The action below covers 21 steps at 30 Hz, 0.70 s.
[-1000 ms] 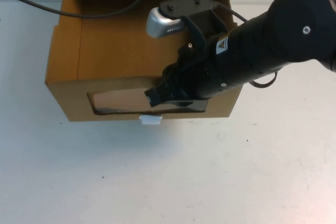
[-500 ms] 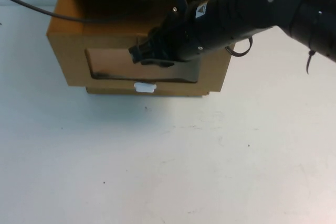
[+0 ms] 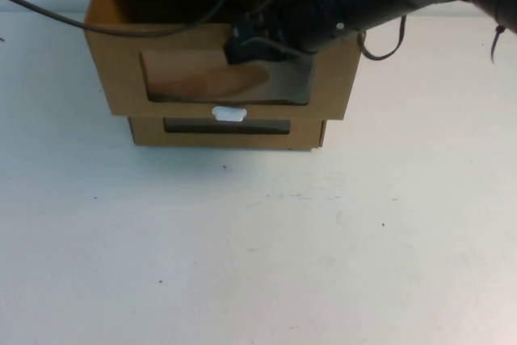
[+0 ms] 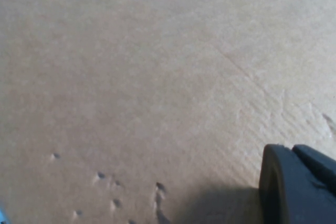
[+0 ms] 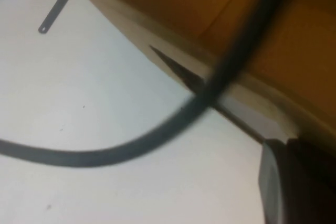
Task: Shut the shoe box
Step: Close the shoe box with your right arm
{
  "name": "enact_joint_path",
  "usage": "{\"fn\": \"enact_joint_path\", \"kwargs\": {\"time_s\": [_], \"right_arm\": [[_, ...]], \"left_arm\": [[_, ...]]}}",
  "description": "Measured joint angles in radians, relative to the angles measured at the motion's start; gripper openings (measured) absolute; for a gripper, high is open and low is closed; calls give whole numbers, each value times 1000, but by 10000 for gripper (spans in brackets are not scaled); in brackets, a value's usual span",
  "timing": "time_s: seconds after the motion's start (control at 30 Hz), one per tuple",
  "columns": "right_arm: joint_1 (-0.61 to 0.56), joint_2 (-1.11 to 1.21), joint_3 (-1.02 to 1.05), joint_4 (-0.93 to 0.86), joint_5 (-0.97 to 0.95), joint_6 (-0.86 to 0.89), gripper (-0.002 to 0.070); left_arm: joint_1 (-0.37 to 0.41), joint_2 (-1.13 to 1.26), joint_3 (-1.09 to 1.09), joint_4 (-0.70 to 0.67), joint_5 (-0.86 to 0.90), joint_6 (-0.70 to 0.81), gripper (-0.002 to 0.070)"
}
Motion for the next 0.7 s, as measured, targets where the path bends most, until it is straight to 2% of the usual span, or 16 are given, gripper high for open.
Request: {"fn": "enact_joint_path", "kwargs": {"time_s": [0.2, 0.7], "right_arm": [[-30, 3, 0, 13, -6, -9, -13], [-30, 71, -51, 66, -171, -52, -13]], "left_arm": [[0, 0, 0, -1, 0, 0, -3], [0, 0, 0, -3, 0, 0, -3]]}}
